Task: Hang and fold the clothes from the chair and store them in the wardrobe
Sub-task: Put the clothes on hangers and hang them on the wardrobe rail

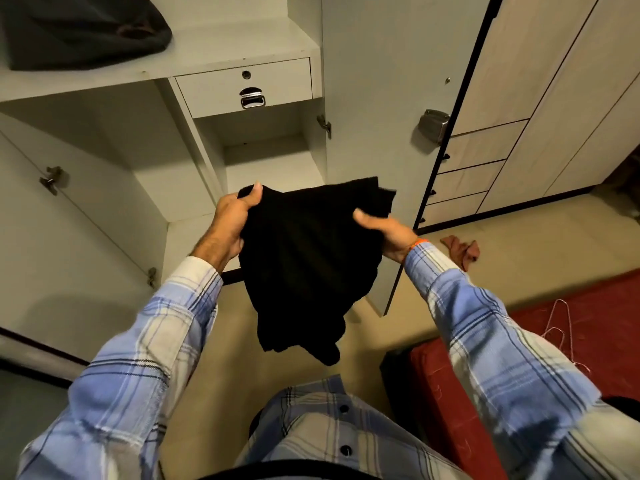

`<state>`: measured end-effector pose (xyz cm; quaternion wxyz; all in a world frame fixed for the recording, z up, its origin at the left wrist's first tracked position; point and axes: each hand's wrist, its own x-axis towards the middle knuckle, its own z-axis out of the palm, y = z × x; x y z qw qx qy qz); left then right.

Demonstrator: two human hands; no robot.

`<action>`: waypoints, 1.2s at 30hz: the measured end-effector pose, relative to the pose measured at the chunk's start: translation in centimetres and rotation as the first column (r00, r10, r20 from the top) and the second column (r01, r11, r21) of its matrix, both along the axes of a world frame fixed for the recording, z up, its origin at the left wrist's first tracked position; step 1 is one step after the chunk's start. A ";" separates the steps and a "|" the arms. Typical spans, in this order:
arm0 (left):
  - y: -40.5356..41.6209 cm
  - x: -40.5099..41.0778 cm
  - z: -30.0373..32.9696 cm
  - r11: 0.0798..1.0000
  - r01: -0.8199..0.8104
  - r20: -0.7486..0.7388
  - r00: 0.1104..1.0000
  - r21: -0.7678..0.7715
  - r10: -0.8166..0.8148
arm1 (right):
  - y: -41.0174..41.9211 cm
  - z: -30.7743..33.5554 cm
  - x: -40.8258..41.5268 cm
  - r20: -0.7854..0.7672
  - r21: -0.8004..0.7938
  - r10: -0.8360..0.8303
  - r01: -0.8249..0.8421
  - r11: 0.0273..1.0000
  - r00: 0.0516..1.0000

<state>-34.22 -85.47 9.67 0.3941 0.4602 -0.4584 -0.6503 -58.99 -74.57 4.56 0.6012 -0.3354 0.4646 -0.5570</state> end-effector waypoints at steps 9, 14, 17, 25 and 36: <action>-0.9 1.2 0.2 0.994 0.023 0.150 0.988 0.103 -0.038 | -0.2 -0.2 0.0 -0.051 -0.024 -0.035 0.034 0.999 0.998; -1.2 2.9 -0.2 0.957 0.286 -0.284 0.923 0.050 -0.261 | -0.9 1.2 0.8 0.154 -0.082 -0.117 0.131 0.988 0.981; -0.8 2.8 -2.3 0.886 0.463 0.378 0.827 -0.038 -0.416 | -1.2 1.8 0.7 0.133 -0.032 -0.159 0.164 0.986 0.978; 0.3 2.0 -3.5 0.995 0.096 0.074 0.992 0.042 -0.099 | 0.0 0.8 -0.9 -0.128 0.228 -0.224 0.248 0.942 0.966; 0.3 1.2 -3.2 0.983 -0.080 0.066 0.995 0.168 0.070 | -0.4 0.1 -1.2 -0.269 0.259 -0.209 0.279 0.925 0.940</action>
